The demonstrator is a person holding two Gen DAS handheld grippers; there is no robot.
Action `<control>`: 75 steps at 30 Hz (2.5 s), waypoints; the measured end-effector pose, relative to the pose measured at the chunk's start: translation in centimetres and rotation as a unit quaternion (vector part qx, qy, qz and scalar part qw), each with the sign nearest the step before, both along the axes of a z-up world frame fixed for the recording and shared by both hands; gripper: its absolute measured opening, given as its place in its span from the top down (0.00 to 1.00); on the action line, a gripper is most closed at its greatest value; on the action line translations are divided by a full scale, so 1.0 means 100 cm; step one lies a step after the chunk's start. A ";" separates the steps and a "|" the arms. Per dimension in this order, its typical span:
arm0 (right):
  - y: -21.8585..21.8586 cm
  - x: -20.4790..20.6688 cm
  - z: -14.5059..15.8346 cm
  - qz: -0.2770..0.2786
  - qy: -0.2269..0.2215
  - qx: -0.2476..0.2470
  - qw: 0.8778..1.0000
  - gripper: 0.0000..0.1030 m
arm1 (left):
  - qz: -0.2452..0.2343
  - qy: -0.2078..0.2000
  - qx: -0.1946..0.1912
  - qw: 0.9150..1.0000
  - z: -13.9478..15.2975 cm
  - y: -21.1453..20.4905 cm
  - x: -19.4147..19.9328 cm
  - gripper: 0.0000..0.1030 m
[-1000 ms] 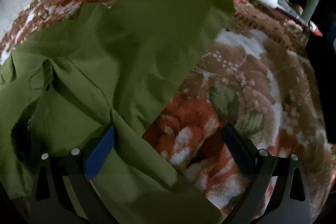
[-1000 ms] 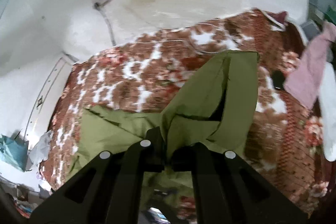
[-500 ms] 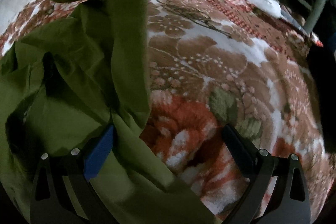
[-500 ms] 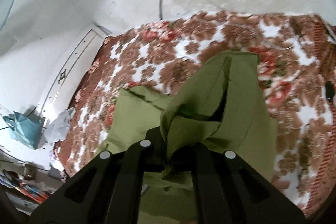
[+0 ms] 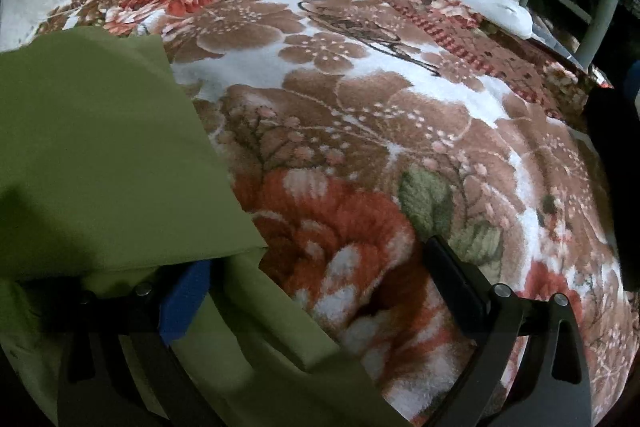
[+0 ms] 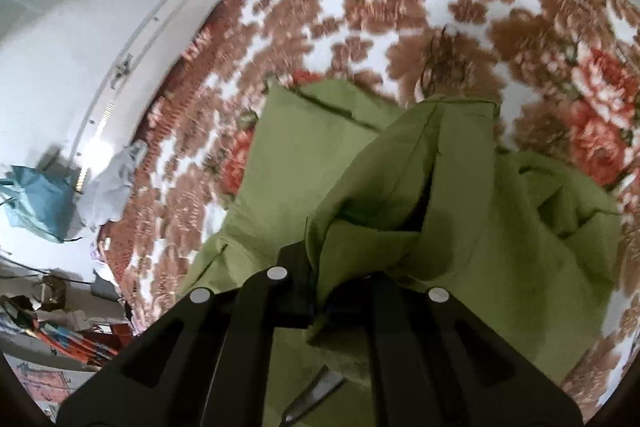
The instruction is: Fold large clothes
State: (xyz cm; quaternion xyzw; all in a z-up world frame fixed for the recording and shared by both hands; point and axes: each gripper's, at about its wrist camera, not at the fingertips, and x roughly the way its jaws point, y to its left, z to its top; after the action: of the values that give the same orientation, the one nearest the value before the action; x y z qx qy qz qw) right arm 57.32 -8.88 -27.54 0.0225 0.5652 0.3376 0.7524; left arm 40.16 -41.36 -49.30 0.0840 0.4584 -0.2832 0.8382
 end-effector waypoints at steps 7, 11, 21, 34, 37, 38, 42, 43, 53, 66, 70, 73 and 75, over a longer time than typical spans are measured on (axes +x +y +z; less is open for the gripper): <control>0.070 -0.018 -0.071 0.065 -0.035 -0.128 0.989 0.96 | 0.000 0.003 -0.018 1.000 0.000 0.003 0.001 0.05; 0.110 -0.034 -0.112 0.134 -0.059 -0.220 0.965 0.94 | 0.001 0.006 -0.027 1.000 -0.001 0.004 0.002 0.05; 0.155 -0.081 -0.164 0.229 -0.085 -0.308 0.919 0.35 | -0.061 0.029 -0.045 0.997 0.008 0.021 0.003 0.05; 0.167 -0.152 -0.137 0.349 -0.199 -0.438 0.804 0.05 | -0.021 0.028 -0.051 0.998 0.061 0.087 -0.039 0.05; 0.170 -0.166 -0.122 0.354 -0.224 -0.450 0.788 0.05 | -0.019 0.024 -0.045 0.999 0.072 0.104 -0.052 0.05; 0.170 -0.169 -0.117 0.352 -0.219 -0.445 0.794 0.05 | -0.020 0.018 -0.040 0.999 0.076 0.111 -0.058 0.05; 0.151 -0.152 -0.067 0.307 -0.176 -0.372 0.858 0.05 | -0.019 -0.007 -0.008 1.000 0.089 0.152 -0.078 0.05; 0.147 -0.149 -0.056 0.295 -0.167 -0.356 0.871 0.05 | -0.016 -0.015 0.002 1.000 0.091 0.162 -0.081 0.05; -0.023 -0.017 0.002 0.001 -0.104 -0.225 0.969 0.05 | 0.140 -0.028 0.094 0.985 0.110 0.363 -0.044 0.05; -0.257 0.010 -0.126 -0.356 0.023 -0.210 0.910 0.05 | 0.295 0.092 -0.060 0.949 0.134 0.493 0.116 0.05; -0.254 0.006 -0.130 -0.343 0.007 -0.205 0.917 0.05 | 0.304 0.154 -0.002 0.940 0.103 0.484 0.152 0.05; -0.250 0.006 -0.134 -0.329 -0.010 -0.214 0.920 0.05 | 0.323 0.233 -0.008 0.917 0.075 0.498 0.164 0.32; -0.248 0.008 -0.142 -0.316 -0.011 -0.227 0.921 0.05 | 0.317 0.248 -0.015 0.915 0.070 0.505 0.161 0.87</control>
State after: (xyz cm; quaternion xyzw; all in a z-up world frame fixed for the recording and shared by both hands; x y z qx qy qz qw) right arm 58.13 -33.69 -41.77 0.0244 0.5820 -0.0550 0.8110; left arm 56.21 9.16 -42.34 -0.1509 0.6497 -0.0211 0.7447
